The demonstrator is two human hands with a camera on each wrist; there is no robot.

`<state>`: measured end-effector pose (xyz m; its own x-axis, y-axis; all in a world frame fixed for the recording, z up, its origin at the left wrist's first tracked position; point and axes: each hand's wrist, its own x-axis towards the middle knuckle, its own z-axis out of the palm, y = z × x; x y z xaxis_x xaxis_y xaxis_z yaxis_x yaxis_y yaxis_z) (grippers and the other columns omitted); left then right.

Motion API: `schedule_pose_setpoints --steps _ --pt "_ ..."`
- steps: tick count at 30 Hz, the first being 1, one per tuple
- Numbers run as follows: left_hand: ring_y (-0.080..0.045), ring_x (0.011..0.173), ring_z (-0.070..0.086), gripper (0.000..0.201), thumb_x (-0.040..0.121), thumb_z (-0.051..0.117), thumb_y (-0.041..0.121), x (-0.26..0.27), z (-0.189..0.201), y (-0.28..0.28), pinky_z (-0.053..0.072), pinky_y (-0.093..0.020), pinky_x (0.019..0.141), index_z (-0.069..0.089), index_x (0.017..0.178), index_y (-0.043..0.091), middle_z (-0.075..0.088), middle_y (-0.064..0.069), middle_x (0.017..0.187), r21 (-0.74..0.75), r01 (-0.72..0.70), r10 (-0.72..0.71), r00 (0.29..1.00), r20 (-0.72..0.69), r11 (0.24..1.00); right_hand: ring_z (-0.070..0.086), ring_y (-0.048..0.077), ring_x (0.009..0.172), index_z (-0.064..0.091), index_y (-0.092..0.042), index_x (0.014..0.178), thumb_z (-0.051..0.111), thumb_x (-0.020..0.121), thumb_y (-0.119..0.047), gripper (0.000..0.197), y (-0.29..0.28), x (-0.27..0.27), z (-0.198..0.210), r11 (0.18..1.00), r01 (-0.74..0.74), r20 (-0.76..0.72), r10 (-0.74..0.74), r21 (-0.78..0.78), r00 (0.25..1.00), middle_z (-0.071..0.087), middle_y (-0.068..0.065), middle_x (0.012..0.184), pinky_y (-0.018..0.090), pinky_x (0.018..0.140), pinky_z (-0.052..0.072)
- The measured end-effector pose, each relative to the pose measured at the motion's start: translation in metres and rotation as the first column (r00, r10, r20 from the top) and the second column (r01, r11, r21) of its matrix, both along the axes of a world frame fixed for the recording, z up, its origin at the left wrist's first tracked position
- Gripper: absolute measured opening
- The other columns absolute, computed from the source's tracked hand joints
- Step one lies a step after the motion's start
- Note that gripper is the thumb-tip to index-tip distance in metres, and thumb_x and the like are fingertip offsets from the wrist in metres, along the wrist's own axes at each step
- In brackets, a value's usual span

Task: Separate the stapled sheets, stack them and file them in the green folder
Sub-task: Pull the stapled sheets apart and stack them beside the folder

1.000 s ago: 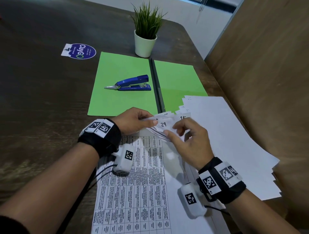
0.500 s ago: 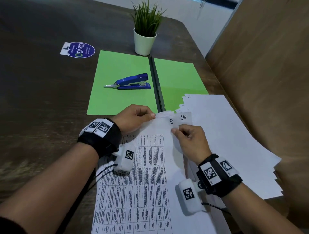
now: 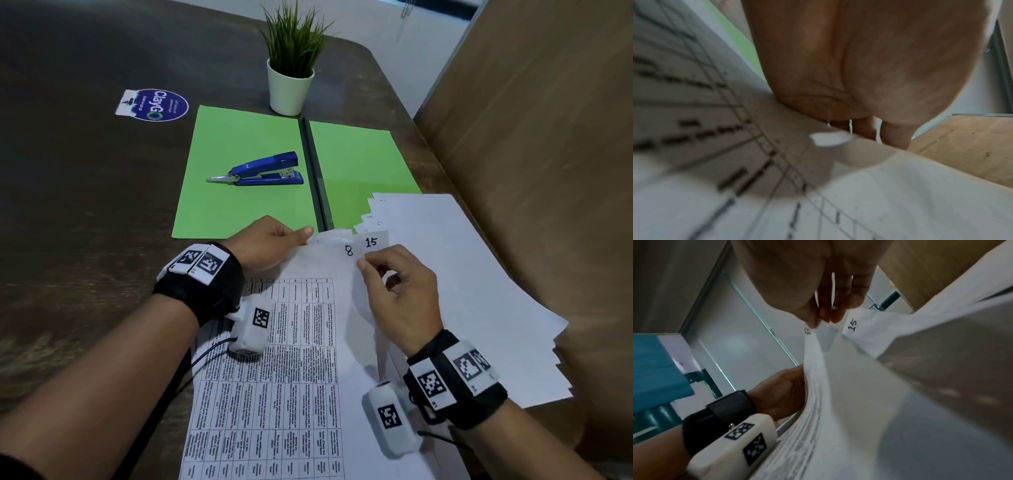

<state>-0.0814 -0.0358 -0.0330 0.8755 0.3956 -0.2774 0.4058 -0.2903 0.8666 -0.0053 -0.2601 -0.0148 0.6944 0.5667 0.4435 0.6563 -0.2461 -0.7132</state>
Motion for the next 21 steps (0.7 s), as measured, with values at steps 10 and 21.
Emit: schedule_pose_setpoints --steps 10,21 --pt "-0.016 0.050 0.049 0.053 0.092 0.058 0.058 0.002 -0.003 0.006 0.044 -0.029 0.074 0.078 0.079 0.010 0.047 0.009 0.051 0.018 0.015 -0.014 1.000 -0.020 1.000 0.056 0.006 0.062 0.072 -0.024 0.092 0.088 0.070 -0.033 0.028 -0.035 0.002 -0.002 0.891 -0.031 -0.387 -0.165 -0.453 0.907 0.066 -0.007 0.075 0.028 0.068 0.052" --pt "-0.008 0.103 0.068 0.010 0.089 0.075 0.023 -0.002 0.002 0.002 0.051 -0.028 0.091 0.077 0.099 0.022 0.075 0.011 0.100 -0.035 0.093 -0.091 0.995 0.042 0.995 0.052 0.008 0.054 0.067 -0.021 0.062 0.077 0.081 -0.025 0.022 -0.019 0.006 -0.017 0.884 -0.124 -0.340 -0.041 -0.450 0.940 0.061 -0.009 0.057 0.030 0.060 0.046"
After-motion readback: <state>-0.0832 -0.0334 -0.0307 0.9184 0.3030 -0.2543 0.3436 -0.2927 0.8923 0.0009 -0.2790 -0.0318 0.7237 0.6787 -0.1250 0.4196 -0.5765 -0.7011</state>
